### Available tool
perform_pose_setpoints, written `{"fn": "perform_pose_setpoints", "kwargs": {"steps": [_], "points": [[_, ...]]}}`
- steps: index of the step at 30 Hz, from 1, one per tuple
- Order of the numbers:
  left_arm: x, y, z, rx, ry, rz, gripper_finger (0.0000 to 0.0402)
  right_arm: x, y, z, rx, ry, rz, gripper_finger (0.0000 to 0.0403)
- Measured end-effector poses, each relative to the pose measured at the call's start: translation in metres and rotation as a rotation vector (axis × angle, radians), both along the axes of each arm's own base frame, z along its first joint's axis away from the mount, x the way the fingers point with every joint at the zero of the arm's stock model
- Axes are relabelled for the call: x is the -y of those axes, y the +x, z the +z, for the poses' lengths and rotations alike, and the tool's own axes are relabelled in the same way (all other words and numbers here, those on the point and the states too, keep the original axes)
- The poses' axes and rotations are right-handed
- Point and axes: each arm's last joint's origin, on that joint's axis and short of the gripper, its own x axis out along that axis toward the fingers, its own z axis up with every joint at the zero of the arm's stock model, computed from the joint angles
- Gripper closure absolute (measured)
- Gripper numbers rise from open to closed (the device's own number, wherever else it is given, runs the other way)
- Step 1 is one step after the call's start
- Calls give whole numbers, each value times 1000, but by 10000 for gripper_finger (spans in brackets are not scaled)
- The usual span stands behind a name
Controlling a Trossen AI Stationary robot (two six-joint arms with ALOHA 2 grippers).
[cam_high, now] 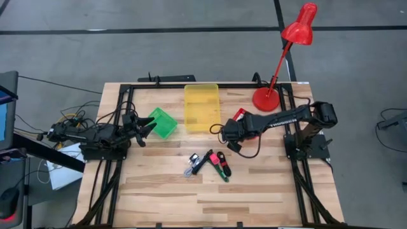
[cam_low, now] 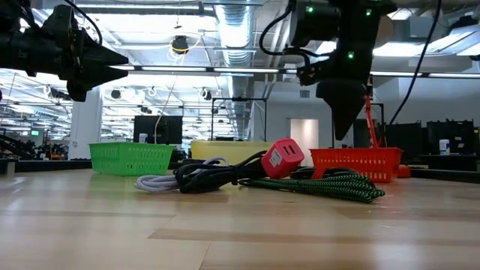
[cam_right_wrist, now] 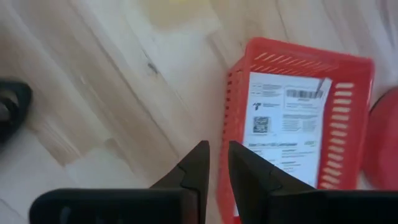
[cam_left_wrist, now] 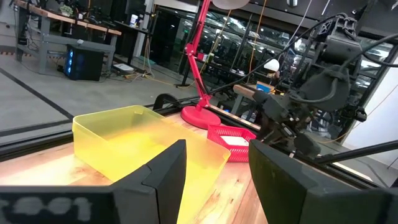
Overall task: Pick and place items into bin
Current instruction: Put the left black charger cable into the yellow bin
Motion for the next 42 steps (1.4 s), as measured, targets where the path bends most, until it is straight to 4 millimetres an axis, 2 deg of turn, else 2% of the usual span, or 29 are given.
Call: {"fn": "perform_pose_setpoints", "kwargs": {"steps": [3,5,11,15,19,24,29,35,39,42], "points": [[0,0,0,0,0,0,235,-7,0,0,45,-15,-97,349],[0,0,0,0,0,0,235,-11,1,0,54,-41,-72,349],[0,0,0,0,0,0,235,-37,11,1,86,-30,288,349],[0,0,0,0,0,0,235,-52,15,3,128,-19,398,349],[0,0,0,1,0,0,235,-50,19,9,197,-26,401,349],[0,0,0,0,0,0,235,-41,11,37,314,0,380,349],[0,0,0,0,0,0,235,-40,-6,78,501,25,393,349],[0,0,0,0,0,0,235,-46,-43,126,681,6,486,349],[0,0,0,0,0,0,235,-46,-72,149,764,-7,534,349],[0,0,0,0,0,0,235,-44,-91,157,811,-13,552,349]]}}
